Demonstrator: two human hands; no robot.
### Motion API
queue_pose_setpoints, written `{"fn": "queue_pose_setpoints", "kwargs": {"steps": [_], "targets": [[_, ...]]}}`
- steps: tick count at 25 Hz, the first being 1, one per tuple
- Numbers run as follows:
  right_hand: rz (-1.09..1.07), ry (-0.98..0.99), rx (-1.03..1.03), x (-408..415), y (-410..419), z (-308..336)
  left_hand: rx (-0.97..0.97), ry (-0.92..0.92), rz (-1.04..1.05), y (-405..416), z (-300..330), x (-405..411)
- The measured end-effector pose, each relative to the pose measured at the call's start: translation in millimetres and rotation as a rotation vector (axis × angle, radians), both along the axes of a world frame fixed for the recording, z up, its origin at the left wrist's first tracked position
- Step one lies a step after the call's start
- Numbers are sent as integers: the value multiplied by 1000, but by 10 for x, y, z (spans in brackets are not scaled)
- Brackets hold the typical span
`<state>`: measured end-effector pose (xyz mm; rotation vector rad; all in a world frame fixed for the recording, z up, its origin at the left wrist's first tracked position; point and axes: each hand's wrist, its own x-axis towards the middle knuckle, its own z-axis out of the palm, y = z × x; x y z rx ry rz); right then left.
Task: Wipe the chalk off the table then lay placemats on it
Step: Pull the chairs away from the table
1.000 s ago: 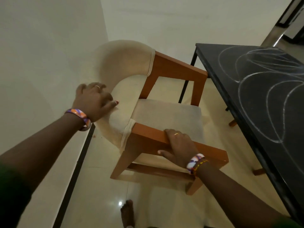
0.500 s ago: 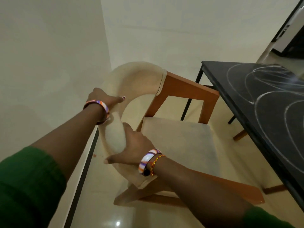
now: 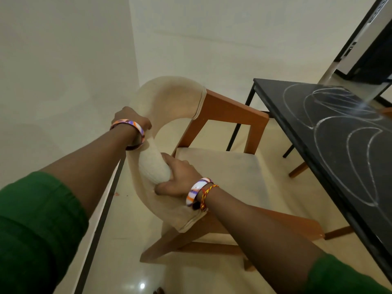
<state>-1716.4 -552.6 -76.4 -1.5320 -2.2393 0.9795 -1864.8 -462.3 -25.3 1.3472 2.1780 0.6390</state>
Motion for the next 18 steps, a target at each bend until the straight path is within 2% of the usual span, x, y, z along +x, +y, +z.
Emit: {"fn": "queue_pose_setpoints", "kwargs": {"steps": [7,12,14,16,18], "targets": [[91,30,15,-33,-388,-56,39,-20,82,-602,-9,-125],[35,9,97,199,-796,-126,165,-78,125,-1094,-117,7],[13,-87,206,552,-1015,-269,251,-150,178,-1304,-239,133],[0,-295,336,963,-1214,-434,359,-273,257,-1518,-393,288],[-69,-430,348,1316,-1296,-553,428,-432,349,-1678,-521,471]]}}
